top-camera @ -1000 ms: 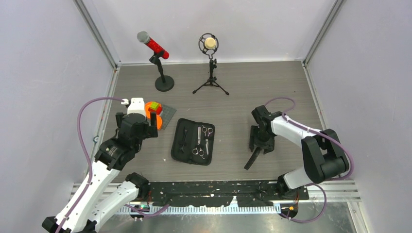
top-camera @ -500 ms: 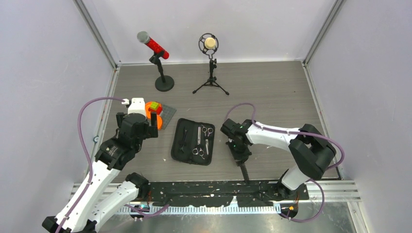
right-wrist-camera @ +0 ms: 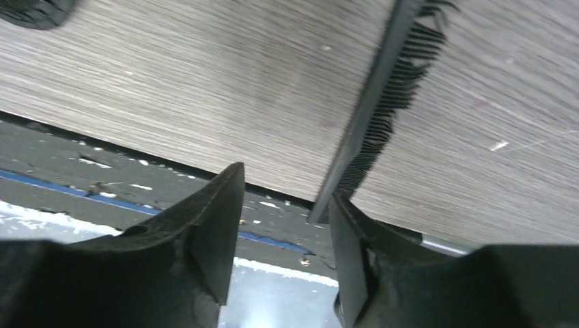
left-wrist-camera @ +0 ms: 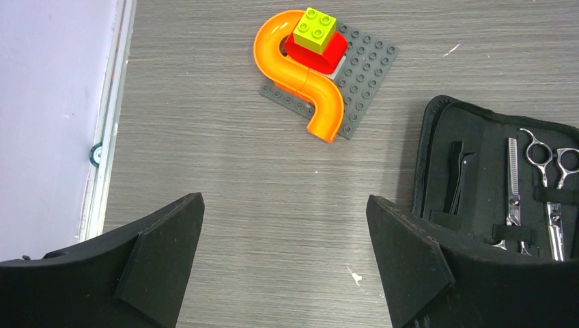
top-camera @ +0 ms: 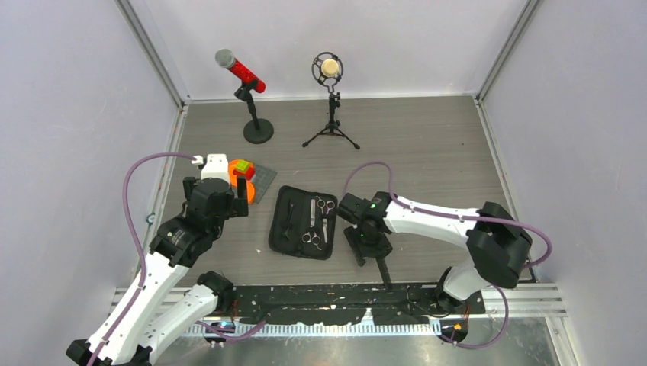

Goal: Sort the hair-cutting tools
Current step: Pick up the comb at the center of the board.

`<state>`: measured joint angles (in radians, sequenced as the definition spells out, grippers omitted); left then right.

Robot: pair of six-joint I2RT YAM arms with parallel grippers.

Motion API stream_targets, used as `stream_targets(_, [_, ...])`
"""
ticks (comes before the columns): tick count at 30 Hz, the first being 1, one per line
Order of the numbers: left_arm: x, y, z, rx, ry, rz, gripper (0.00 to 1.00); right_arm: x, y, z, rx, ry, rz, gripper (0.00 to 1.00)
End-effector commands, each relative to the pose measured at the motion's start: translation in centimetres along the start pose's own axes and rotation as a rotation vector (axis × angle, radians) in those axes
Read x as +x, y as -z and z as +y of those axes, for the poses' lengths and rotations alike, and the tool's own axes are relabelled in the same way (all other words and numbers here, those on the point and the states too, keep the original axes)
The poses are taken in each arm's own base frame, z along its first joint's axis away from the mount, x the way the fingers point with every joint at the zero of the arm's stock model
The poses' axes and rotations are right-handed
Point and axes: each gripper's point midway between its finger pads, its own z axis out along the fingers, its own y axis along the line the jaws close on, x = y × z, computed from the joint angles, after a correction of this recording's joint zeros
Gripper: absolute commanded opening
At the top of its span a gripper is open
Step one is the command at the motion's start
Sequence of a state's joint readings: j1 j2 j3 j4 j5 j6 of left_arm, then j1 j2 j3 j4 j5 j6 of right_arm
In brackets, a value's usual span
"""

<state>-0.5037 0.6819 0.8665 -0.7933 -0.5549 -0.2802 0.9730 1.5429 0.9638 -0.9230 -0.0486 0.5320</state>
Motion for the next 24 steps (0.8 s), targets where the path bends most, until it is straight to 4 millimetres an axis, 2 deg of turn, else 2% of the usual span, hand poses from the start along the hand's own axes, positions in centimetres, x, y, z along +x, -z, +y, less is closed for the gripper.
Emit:
stream_targets(1, [-1.1,0.0,-0.3,0.015,0.027,-0.047,0.92,2.3,0.9,-3.0,0.094,-0.123,-0.012,0.61])
stream_targets(2, [-1.1,0.0,-0.3,0.015,0.027,-0.047,0.92,3.3,0.3,-3.5,0.1,-0.141,0.014,0.62])
stream_targets(3, [-1.1,0.0,-0.3,0.015,0.027,-0.046,0.92,3.5,0.3,-3.5,0.084,-0.163,-0.001,0.64])
stream_targets(6, [-1.1,0.0,-0.3,0.015,0.026,-0.046,0.92,5.6,-0.2,-3.4,0.02,-0.207,0.035,0.64])
stream_targets(10, [-1.1,0.0,-0.3,0.014,0.026,-0.046,0.92,7.0,-1.0,-3.4,-0.012,-0.242,0.051,0.62])
stream_targets(14, [-1.1,-0.1,-0.3,0.012,0.026,-0.046,0.92,6.8,-1.5,-2.9,-0.043,-0.25,0.041,0.56])
stream_targets(24, [-1.0,-0.3,-0.3,0.008,0.023,-0.044,0.92,7.0,-2.5,-2.2,-0.107,-0.264,0.029,0.54])
